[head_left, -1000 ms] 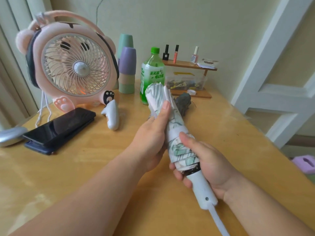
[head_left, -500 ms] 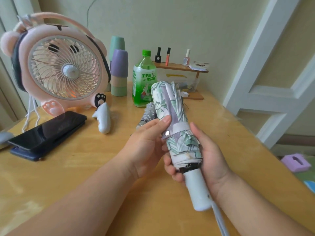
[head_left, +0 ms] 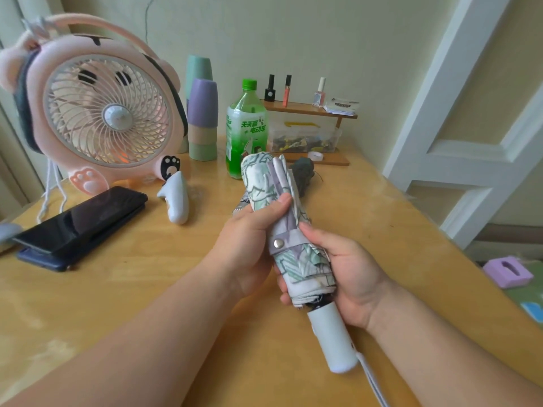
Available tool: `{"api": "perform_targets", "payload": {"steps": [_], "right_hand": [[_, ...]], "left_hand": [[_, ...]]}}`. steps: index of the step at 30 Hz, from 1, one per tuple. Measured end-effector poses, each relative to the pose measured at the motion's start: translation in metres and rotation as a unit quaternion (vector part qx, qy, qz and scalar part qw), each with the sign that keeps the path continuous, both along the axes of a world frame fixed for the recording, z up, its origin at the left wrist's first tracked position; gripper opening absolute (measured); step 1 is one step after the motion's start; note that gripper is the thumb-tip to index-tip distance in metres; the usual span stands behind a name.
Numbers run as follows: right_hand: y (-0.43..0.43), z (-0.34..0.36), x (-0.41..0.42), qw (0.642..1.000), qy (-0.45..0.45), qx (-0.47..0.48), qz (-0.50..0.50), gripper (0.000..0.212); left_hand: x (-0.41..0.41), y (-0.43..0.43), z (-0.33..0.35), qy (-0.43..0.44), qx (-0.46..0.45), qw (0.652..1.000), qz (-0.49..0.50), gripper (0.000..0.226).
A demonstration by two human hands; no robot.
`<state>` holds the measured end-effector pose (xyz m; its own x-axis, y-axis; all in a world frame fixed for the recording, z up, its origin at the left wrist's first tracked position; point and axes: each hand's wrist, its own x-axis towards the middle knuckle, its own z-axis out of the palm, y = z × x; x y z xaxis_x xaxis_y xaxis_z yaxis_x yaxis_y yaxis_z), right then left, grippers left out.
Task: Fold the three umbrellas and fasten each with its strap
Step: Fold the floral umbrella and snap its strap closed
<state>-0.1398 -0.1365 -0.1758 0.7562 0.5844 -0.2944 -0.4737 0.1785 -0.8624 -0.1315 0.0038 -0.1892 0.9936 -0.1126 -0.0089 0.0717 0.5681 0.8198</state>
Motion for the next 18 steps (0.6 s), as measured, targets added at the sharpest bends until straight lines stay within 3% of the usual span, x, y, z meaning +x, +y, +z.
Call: {"api": "perform_targets", "payload": {"steps": [3, 8, 11, 15, 18], "right_hand": [[0.0, -0.004, -0.004, 0.999, 0.01, 0.01, 0.039, 0.044], [0.0, -0.01, -0.009, 0.992, 0.008, 0.035, 0.118, 0.05], [0.003, -0.01, -0.006, 0.996, -0.015, 0.015, 0.081, 0.048], [0.005, -0.015, -0.005, 0.997, -0.076, -0.015, 0.03, 0.039], [0.004, -0.018, -0.008, 0.988, -0.148, -0.048, -0.001, 0.036]], "left_hand": [[0.001, 0.008, 0.002, 0.032, -0.031, 0.998, -0.038, 0.038], [0.0, 0.02, 0.007, -0.015, -0.114, 0.993, -0.017, 0.023], [0.005, 0.017, 0.008, 0.01, -0.078, 0.996, 0.037, 0.019], [0.014, 0.015, 0.007, 0.044, -0.058, 0.992, 0.099, 0.046], [0.016, 0.014, 0.006, 0.047, -0.042, 0.988, 0.144, 0.041]]}}
